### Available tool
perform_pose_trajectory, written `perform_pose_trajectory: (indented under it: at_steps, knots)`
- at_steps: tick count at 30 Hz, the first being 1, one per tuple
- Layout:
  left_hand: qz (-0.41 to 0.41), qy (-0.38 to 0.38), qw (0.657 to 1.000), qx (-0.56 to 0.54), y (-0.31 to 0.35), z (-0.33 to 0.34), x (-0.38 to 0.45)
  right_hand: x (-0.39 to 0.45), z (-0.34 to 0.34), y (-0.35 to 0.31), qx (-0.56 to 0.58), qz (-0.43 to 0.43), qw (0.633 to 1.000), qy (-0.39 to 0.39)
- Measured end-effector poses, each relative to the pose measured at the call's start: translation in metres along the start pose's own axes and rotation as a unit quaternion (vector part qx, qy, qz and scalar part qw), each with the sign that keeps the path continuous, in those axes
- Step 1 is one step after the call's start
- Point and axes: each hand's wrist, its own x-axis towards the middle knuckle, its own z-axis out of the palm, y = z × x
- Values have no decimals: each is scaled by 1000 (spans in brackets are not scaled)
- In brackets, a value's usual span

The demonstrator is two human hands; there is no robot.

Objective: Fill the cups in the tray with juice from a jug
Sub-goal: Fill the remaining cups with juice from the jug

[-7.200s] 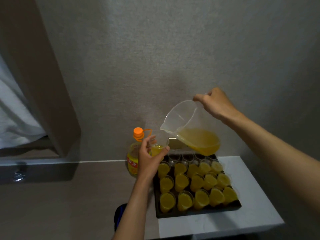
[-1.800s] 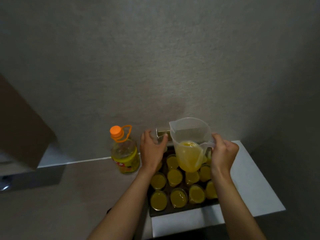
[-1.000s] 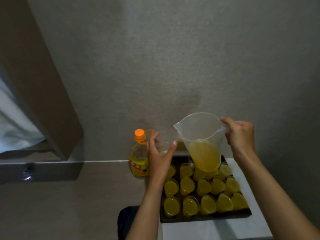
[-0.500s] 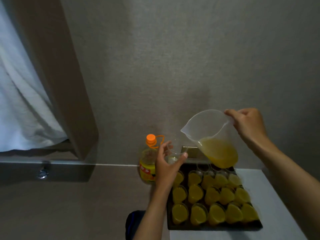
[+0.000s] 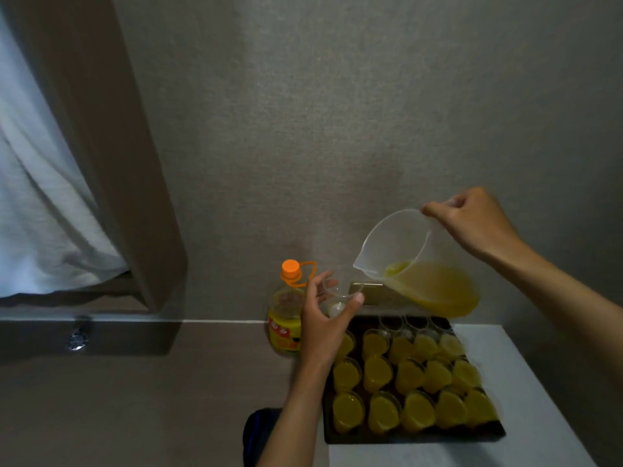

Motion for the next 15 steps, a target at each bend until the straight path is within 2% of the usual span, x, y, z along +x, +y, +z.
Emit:
perform_pose_trajectory:
  at_steps: [15]
  knots:
    - [8,-17,1000,15,3,-6,-8,-5,0,-19,-66,-26,997,-28]
